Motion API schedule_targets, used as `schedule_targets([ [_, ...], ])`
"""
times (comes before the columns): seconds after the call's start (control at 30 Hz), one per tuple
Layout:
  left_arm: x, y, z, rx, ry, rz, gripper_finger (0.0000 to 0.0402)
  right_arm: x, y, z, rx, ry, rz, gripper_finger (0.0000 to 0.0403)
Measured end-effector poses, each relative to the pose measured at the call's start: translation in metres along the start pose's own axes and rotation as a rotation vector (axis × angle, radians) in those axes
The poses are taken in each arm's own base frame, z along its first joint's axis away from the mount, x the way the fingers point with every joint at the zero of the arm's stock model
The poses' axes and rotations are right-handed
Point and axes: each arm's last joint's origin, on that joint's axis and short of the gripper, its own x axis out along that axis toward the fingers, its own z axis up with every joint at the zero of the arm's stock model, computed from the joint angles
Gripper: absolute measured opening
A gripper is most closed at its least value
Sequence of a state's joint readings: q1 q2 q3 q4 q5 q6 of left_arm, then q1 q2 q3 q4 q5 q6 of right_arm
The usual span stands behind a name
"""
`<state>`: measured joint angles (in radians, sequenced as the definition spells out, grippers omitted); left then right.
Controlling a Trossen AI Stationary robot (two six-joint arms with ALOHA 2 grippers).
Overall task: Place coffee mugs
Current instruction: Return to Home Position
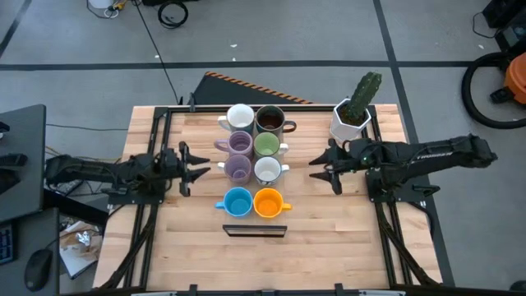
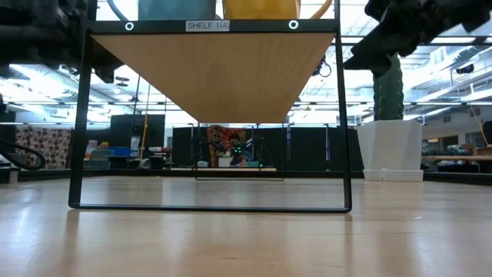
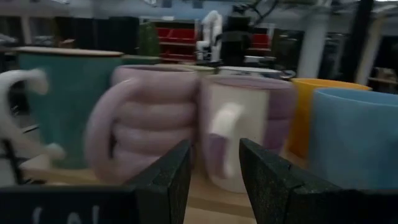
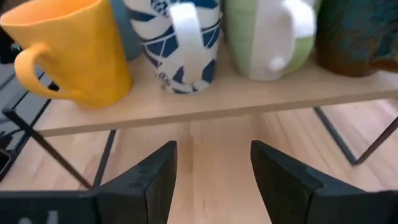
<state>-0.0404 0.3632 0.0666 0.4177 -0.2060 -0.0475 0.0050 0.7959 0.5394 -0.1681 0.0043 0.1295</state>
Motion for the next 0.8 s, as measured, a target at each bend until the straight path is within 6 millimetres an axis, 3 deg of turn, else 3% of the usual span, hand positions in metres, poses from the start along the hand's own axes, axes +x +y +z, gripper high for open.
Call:
schedule_targets([
  [0.43, -0.016, 0.008, 0.002, -0.071, -0.018, 0.057, 0.0141, 0.001, -0.043, -0.052, 0.076, -0.32, -0.013, 0.021],
  [0.8, -0.026, 0.004, -0.009, -0.116, -0.054, 0.001, 0.0141, -0.003, -0.054, -0.073, 0.087, -0.436, -0.035, 0.021],
])
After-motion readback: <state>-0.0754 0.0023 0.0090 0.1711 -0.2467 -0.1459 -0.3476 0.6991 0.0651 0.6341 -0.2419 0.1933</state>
